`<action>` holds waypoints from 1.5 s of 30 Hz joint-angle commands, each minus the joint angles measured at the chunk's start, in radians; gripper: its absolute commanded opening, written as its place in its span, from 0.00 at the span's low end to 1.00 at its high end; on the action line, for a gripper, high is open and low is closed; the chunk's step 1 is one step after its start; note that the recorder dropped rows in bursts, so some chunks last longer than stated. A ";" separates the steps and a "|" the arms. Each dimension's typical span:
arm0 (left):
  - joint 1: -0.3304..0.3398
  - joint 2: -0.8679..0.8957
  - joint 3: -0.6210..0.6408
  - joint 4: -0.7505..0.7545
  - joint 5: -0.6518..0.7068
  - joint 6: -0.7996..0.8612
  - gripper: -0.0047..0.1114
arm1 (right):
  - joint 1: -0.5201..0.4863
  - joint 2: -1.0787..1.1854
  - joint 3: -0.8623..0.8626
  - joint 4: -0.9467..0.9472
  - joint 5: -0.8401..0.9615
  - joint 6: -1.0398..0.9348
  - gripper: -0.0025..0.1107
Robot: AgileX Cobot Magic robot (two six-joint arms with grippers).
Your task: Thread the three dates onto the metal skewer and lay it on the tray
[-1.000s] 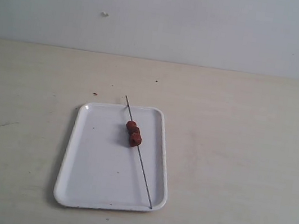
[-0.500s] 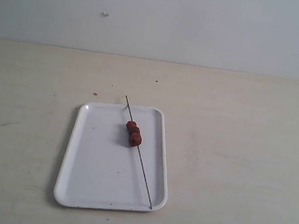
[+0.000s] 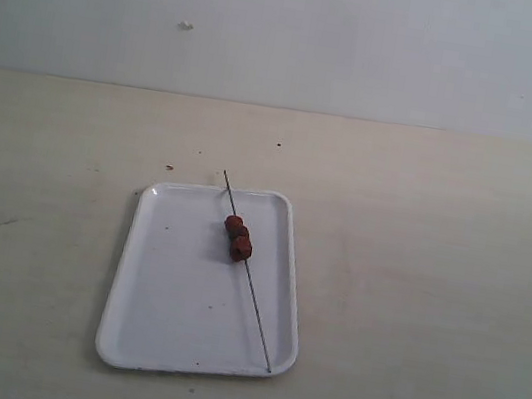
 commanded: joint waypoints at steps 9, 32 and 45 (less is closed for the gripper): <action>-0.001 0.004 -0.001 0.332 -0.028 -0.142 0.04 | -0.005 -0.007 0.004 -0.007 -0.002 0.003 0.02; -0.001 0.004 0.035 1.900 -0.043 -1.758 0.04 | -0.005 -0.007 0.004 -0.007 -0.002 0.003 0.02; -0.001 0.004 0.035 1.900 -0.036 -1.758 0.04 | -0.005 -0.007 0.004 -0.007 -0.004 0.003 0.02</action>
